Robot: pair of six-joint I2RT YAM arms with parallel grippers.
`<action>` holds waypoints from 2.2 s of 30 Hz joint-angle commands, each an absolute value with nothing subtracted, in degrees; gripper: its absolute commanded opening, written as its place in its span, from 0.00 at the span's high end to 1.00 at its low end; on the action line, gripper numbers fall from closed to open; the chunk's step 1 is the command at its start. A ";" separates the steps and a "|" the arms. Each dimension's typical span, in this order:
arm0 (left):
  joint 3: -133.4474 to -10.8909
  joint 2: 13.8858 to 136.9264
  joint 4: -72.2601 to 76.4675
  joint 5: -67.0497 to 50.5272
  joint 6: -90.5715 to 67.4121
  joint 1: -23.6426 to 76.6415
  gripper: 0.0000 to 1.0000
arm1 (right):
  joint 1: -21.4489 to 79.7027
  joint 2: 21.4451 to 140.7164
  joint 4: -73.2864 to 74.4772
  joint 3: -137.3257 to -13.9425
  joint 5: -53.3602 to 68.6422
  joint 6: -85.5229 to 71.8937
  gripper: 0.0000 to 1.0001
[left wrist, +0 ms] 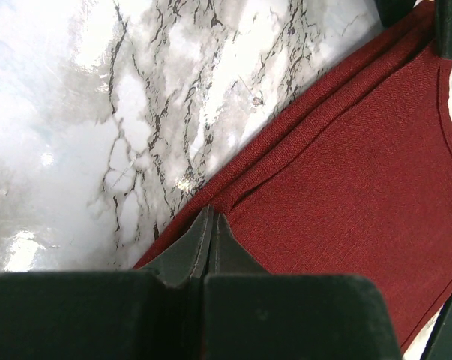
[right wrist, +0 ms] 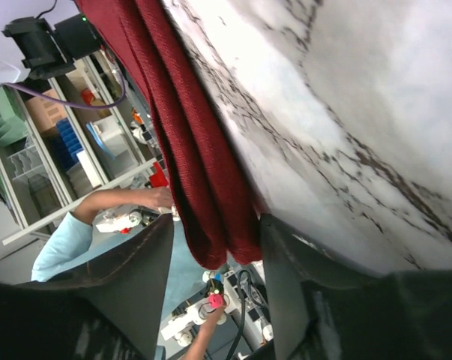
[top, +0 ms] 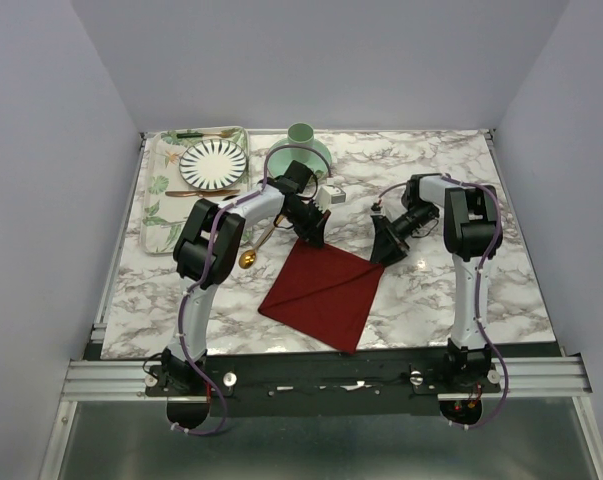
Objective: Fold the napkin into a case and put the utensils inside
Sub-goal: Pick up the upper triangle-folded napkin from the center of the board.
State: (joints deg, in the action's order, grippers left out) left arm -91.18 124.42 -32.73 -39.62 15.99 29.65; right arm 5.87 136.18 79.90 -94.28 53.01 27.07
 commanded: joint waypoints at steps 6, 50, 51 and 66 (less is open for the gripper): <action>-90.26 124.89 -32.52 -36.48 15.91 29.97 1.00 | 5.45 136.05 79.54 -92.81 46.76 26.19 0.58; -105.73 131.57 -52.38 -52.73 30.32 22.32 0.43 | 11.78 125.42 70.66 -92.37 31.38 35.86 0.99; -105.56 131.66 -52.56 -52.73 30.24 22.32 0.45 | 11.78 125.33 70.66 -92.72 31.38 35.86 0.99; -106.00 133.77 -52.38 -51.07 26.02 23.47 0.67 | 11.87 125.77 71.54 -95.54 30.67 37.62 0.99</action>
State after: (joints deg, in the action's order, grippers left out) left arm -105.21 132.44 -51.57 -50.68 27.73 22.28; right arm 11.57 127.26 71.85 -93.80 32.18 35.75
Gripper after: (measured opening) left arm 0.331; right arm 0.018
